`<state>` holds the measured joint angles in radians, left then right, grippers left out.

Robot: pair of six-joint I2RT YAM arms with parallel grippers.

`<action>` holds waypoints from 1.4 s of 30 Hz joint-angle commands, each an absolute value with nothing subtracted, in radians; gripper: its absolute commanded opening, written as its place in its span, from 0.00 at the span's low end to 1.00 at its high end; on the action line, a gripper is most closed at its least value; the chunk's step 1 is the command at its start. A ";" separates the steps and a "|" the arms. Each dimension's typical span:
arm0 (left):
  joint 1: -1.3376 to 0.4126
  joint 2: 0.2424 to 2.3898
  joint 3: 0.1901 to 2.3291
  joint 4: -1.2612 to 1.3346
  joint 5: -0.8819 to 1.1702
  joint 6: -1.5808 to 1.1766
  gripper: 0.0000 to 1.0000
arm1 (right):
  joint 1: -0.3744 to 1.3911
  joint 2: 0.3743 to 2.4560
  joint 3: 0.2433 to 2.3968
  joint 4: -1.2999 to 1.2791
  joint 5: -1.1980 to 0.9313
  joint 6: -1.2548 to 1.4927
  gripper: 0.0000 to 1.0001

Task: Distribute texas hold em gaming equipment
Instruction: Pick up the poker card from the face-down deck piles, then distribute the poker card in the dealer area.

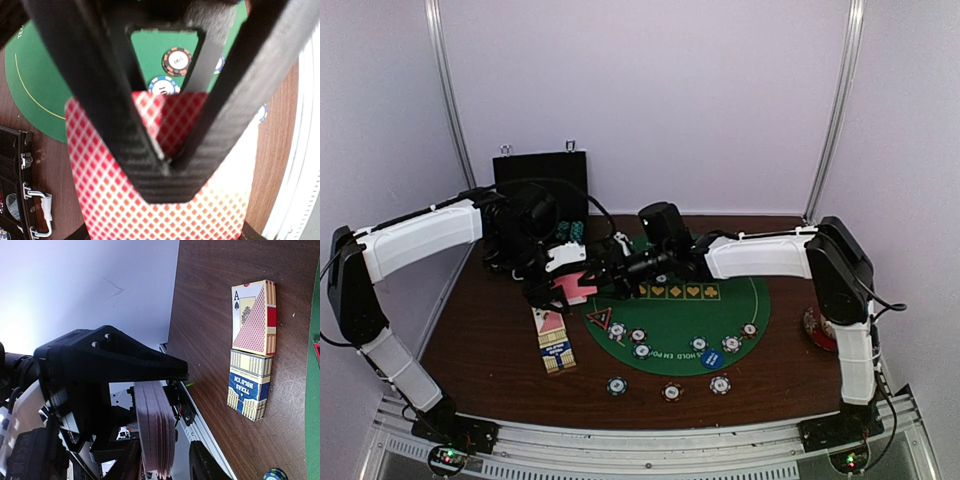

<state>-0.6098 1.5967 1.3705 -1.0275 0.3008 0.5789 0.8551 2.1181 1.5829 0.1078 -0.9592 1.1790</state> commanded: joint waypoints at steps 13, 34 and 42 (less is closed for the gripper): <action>-0.612 1.580 1.366 -1.020 0.249 0.583 0.32 | 0.848 2.043 1.531 0.185 -0.956 1.233 0.15; -0.556 1.531 1.321 -1.059 0.216 0.583 0.29 | 0.723 2.034 1.447 0.198 -0.993 1.207 0.00; -0.549 1.519 1.335 -1.083 0.238 0.583 0.28 | 0.708 2.203 1.606 0.099 -0.974 1.137 0.00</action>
<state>-0.5560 1.5536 1.3273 -1.0737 0.2157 0.5781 0.7090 2.1078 1.5089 0.1596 -0.9905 1.1957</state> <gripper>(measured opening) 0.656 0.011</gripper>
